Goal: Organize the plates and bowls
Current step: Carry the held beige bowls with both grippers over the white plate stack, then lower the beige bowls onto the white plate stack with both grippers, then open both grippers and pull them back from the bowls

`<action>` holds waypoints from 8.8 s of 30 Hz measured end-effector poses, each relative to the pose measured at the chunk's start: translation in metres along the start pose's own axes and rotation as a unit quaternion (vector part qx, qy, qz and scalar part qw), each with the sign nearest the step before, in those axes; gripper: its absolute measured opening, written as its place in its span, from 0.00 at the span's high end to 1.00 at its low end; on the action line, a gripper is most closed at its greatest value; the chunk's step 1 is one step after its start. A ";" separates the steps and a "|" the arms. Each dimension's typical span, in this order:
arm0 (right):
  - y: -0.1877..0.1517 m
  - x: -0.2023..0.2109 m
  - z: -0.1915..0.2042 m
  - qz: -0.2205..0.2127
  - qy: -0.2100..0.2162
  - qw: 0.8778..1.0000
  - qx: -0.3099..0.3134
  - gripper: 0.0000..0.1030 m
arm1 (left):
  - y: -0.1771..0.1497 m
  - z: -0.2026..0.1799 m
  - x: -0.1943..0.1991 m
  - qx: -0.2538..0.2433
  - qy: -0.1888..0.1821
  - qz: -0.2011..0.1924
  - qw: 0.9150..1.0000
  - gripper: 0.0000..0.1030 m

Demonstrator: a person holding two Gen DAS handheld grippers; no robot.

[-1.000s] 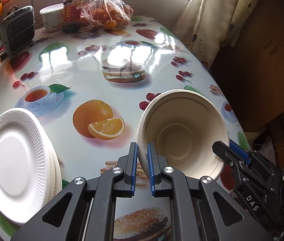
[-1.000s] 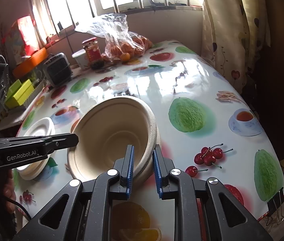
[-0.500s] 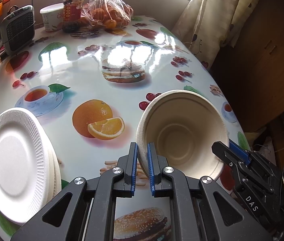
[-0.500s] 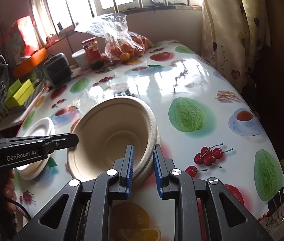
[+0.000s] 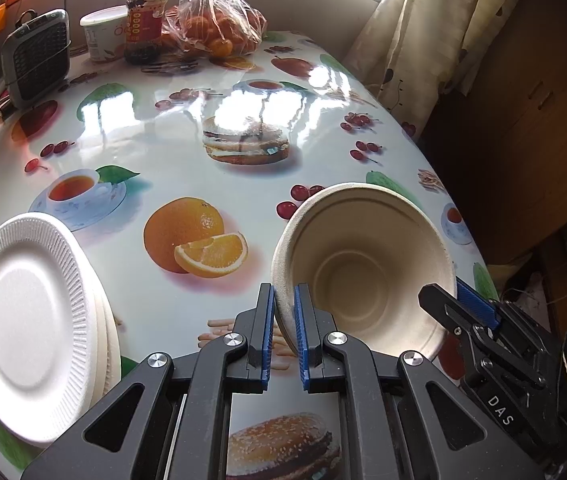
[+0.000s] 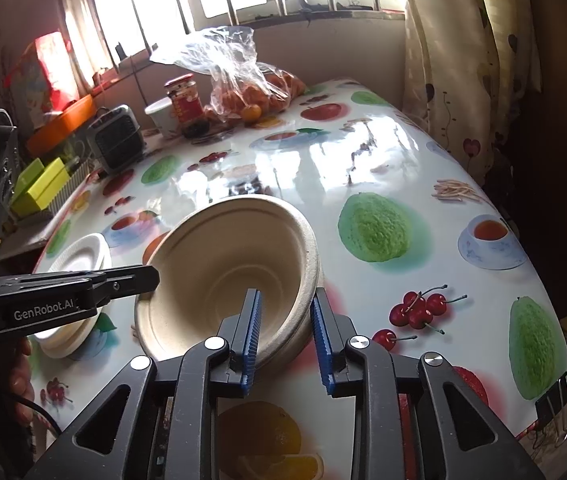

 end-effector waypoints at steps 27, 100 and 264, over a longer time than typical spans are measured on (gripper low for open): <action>-0.002 0.001 -0.008 0.000 -0.007 1.000 -0.010 0.55 | -0.001 -0.001 -0.001 -0.002 -0.004 -0.006 1.000 0.67; -0.007 -0.025 -0.014 0.022 0.052 0.998 -0.022 0.72 | -0.012 -0.014 -0.027 -0.027 0.010 -0.009 1.000 0.77; 0.028 -0.039 0.220 0.012 0.184 0.970 0.156 0.53 | -0.068 0.190 0.139 0.148 0.204 -0.167 0.953 0.56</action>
Point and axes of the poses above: each gripper's, at about its wrist camera, not at the fingertips, and x roughly against the way its jaws point, z to its left, y to its top, the point moved 5 cm from there along -x, roughly the way its jaws point, and after that the axes turned 3 degrees about x, right-handed, at the moved point
